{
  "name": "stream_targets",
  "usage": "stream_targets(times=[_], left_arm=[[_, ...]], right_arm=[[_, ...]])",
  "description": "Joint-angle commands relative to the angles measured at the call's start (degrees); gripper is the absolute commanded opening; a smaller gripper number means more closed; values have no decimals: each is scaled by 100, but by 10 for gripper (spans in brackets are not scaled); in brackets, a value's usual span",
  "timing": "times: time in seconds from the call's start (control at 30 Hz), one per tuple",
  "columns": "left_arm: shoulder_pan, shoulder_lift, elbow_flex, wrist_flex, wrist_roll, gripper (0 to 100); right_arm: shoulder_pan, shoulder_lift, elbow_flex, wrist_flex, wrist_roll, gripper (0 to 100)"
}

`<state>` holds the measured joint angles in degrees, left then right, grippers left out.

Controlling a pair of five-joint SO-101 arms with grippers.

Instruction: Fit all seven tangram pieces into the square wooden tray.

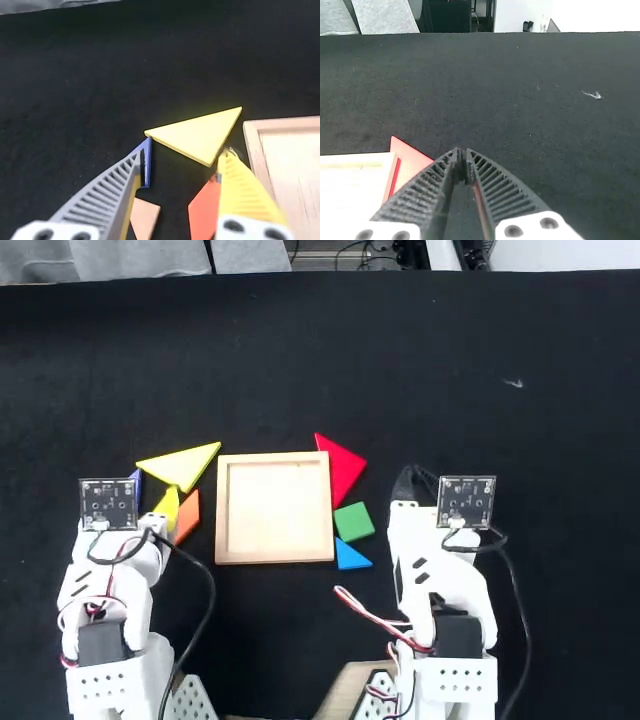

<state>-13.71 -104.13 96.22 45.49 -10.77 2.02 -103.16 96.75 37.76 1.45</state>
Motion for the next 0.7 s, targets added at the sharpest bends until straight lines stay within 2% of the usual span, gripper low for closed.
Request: stream_targets(times=[0.0, 0.2, 0.4, 0.67], left_arm=[[92, -18, 110, 35, -255, 245], [-374, -26, 110, -9, -246, 245], [-382, -26, 110, 35, -246, 245], [-382, -9, 110, 9, -290, 245]], right_arm=[[79, -523, -22, 53, 53, 15], [457, -532, -31, -97, 53, 15], [237, -523, -31, -141, 79, 15], [-343, -505, -31, 378, 1240, 16]])
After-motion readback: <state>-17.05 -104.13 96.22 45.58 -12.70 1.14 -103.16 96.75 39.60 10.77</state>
